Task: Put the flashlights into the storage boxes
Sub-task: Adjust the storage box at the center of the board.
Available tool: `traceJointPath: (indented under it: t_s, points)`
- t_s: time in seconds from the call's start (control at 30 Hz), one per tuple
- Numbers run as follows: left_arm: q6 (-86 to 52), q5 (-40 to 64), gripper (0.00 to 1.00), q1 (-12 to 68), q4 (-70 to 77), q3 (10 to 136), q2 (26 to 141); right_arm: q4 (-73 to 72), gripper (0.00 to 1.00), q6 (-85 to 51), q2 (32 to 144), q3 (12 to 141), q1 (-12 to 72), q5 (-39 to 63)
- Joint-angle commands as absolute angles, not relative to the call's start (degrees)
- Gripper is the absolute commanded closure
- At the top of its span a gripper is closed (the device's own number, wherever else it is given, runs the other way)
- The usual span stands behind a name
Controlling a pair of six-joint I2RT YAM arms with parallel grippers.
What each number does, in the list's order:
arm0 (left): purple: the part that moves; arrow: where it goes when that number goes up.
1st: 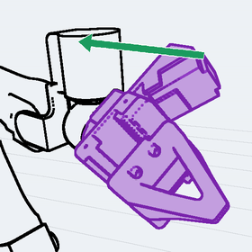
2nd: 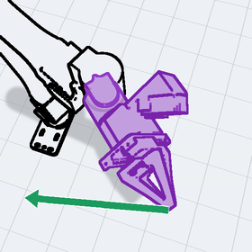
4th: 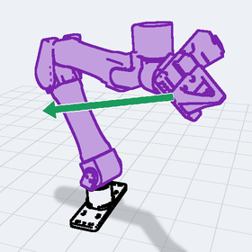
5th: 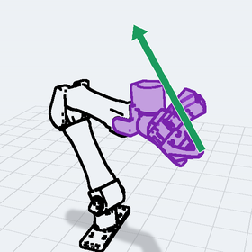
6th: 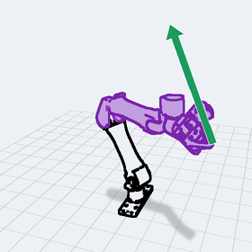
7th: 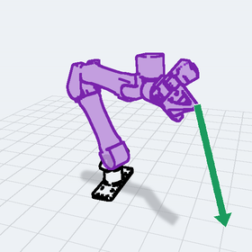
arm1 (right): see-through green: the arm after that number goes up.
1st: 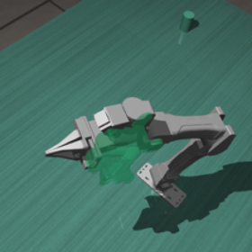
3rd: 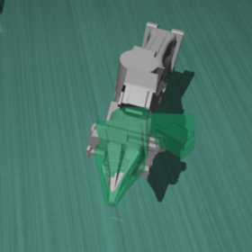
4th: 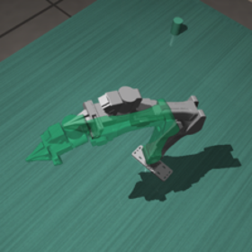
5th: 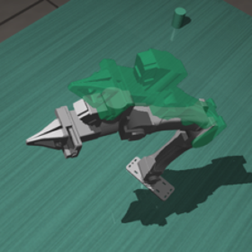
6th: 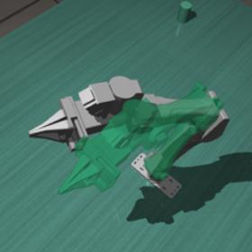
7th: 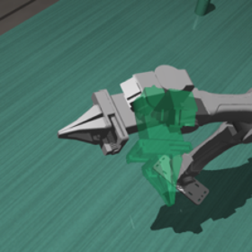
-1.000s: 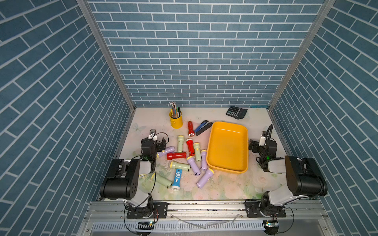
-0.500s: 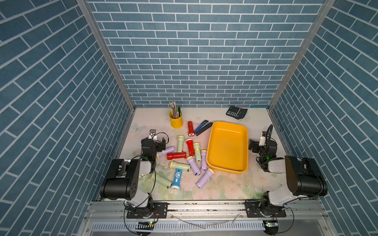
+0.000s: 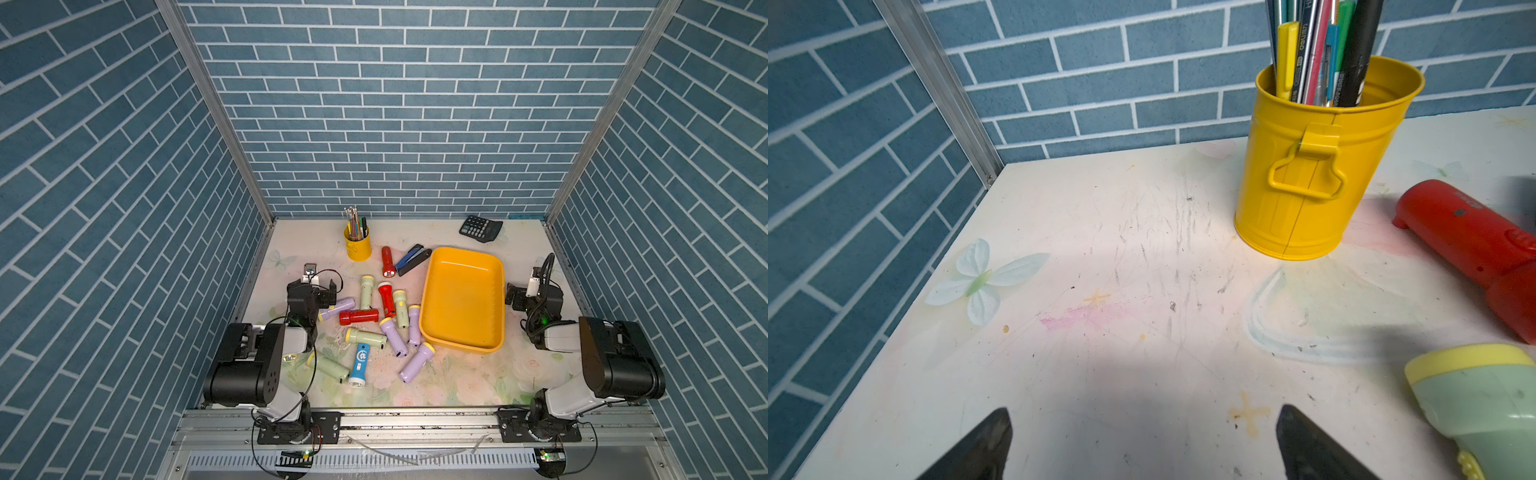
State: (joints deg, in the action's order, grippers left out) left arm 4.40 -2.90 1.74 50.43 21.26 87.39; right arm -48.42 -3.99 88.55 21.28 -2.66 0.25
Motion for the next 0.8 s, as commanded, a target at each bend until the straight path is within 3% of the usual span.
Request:
traceJointPath:
  t_s: [0.0,0.43,0.57,0.77]
  points:
    - [4.3,-2.7,0.00,1.4,49.9,22.1,87.7,-49.2,0.01,-2.3,88.1,22.7,-2.8,1.0]
    - [4.4,-1.8,0.00,1.4,52.6,20.2,86.4,-43.0,0.01,-2.0,81.2,23.4,-2.7,0.9]
    - [3.3,-5.8,0.00,1.5,49.7,17.8,77.8,-28.8,0.01,-3.2,72.9,27.9,-2.7,2.5]
    - [-3.3,-0.7,0.05,1.6,25.2,25.2,60.5,1.8,0.01,-11.5,67.7,44.2,-2.0,4.7]
